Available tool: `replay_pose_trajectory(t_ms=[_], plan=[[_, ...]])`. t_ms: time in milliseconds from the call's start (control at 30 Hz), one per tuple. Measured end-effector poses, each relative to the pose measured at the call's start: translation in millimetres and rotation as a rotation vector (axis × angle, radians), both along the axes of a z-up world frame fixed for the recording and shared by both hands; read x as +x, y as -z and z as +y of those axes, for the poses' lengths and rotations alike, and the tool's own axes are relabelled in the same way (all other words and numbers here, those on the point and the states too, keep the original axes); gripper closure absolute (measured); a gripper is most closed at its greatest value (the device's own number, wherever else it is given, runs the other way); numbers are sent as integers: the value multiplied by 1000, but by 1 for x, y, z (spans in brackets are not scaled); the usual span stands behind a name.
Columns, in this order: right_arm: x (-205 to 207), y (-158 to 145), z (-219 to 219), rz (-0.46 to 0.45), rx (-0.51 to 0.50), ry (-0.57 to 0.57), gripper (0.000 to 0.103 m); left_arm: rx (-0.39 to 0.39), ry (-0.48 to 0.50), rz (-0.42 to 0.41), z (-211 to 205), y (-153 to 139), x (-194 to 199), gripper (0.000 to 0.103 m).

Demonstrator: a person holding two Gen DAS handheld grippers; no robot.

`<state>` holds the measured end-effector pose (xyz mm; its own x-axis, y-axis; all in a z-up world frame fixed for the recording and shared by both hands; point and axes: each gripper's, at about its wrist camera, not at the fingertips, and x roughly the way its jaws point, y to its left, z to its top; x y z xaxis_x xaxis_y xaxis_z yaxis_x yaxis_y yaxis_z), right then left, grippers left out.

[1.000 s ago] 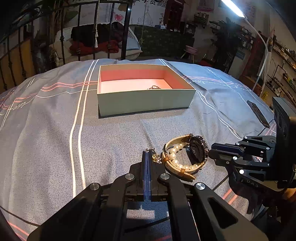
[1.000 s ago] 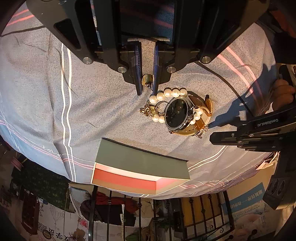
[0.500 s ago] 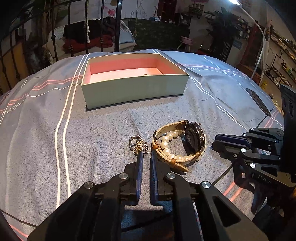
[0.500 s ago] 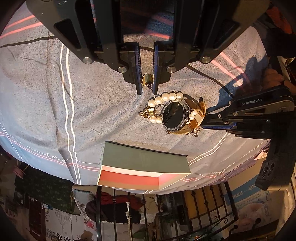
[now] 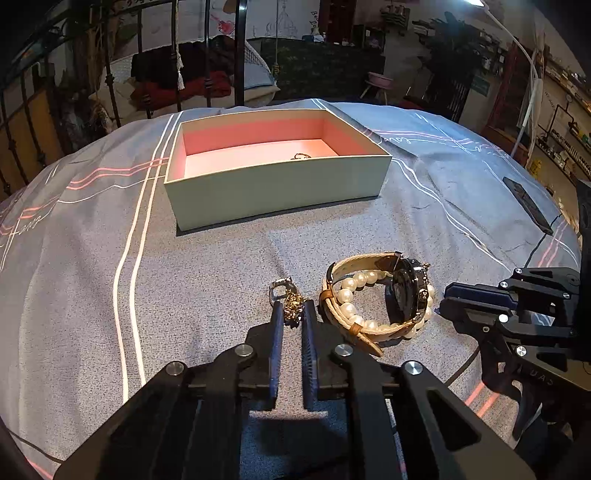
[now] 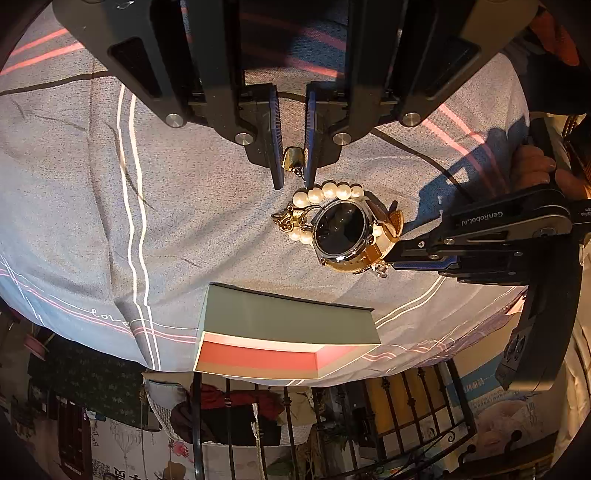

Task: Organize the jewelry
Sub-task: 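Grasp the small gold heart charm with the right gripper while the left gripper holds its earring, then lower the earring and heart charm into the box and open both grippers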

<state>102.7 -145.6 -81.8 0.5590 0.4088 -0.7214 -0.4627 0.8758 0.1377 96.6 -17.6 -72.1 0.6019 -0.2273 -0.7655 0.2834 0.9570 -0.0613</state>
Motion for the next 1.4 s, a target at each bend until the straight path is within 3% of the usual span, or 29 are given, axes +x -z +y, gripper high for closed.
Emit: replay_pose_trajectory(t_ms=[433, 833, 1133, 1400], plan=[[8, -32, 6, -86, 26, -19, 91, -52, -12, -80, 8, -33, -1, 94], [82, -77, 23, -191, 56, 5, 91, -82, -40, -159, 0, -82, 65, 94], [160, -78, 35, -135, 55, 44, 91, -87, -95, -54, 0, -74, 136, 94], [182, -54, 43, -72, 40, 59, 91, -54, -131, 14, 2, -51, 161, 94]])
